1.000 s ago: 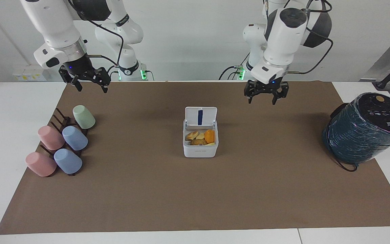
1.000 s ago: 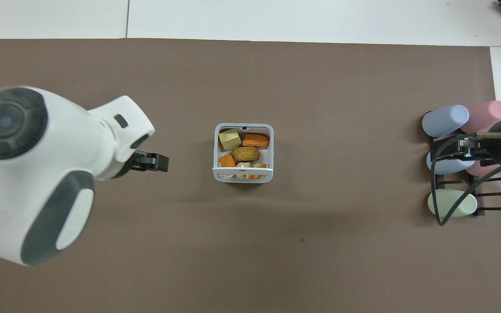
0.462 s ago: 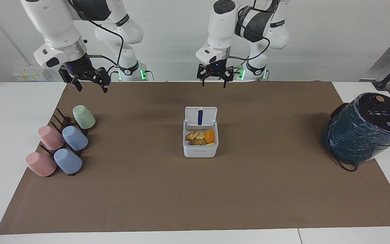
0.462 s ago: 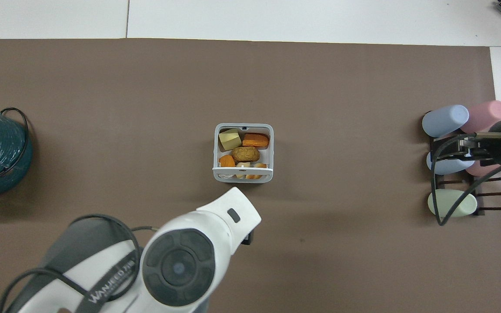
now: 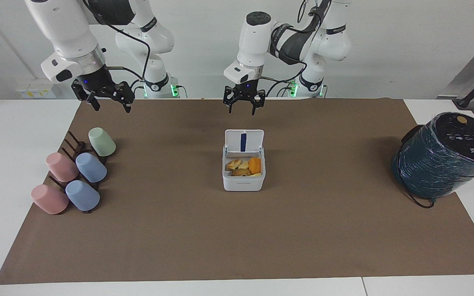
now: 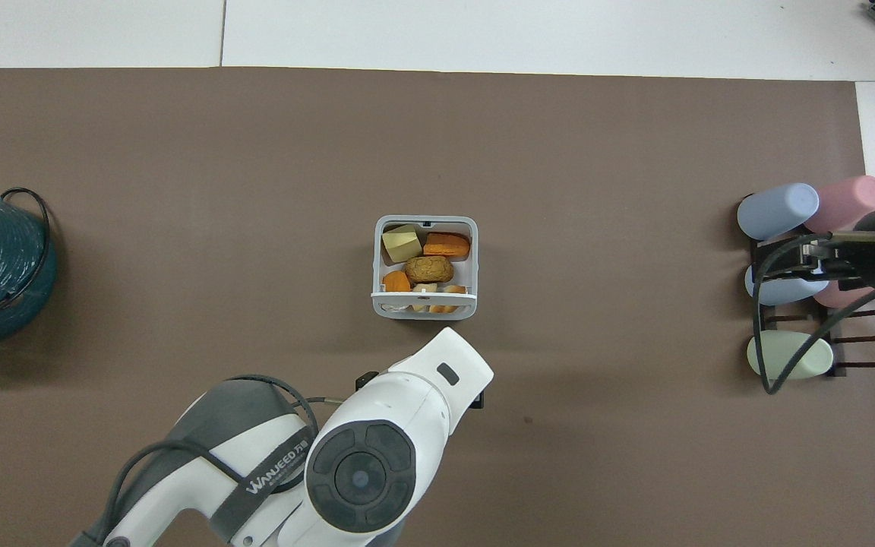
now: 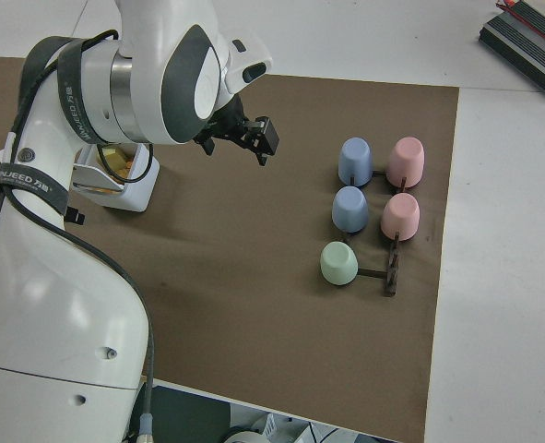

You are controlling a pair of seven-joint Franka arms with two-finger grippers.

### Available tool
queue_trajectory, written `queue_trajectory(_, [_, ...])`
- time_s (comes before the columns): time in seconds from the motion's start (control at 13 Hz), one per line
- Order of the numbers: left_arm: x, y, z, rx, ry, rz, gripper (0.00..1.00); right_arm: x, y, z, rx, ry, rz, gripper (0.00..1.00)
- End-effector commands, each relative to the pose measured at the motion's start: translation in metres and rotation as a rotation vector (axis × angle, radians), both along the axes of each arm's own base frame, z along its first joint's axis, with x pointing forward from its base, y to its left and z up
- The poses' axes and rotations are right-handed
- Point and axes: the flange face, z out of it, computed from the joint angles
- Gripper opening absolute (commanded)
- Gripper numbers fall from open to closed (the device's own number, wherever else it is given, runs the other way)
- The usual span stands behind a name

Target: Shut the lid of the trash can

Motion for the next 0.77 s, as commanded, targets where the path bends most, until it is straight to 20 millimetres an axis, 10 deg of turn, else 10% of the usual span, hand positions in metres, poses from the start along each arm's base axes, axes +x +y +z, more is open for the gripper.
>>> queue_trajectory(0.0, [0.020,-0.007,-0.016,-0.101,-0.041,0.068,0.44,-0.007,-0.003,0.002,-0.002,0.001,0.019,1.00])
queue_trajectory(0.23, [0.049,0.004,-0.015,-0.168,-0.079,0.134,0.23,-0.007,-0.003,0.002,-0.002,-0.001,0.019,1.00])
queue_trajectory(0.69, [0.117,0.018,-0.019,-0.243,-0.136,0.229,0.17,-0.007,-0.004,0.002,-0.002,0.001,0.018,1.00])
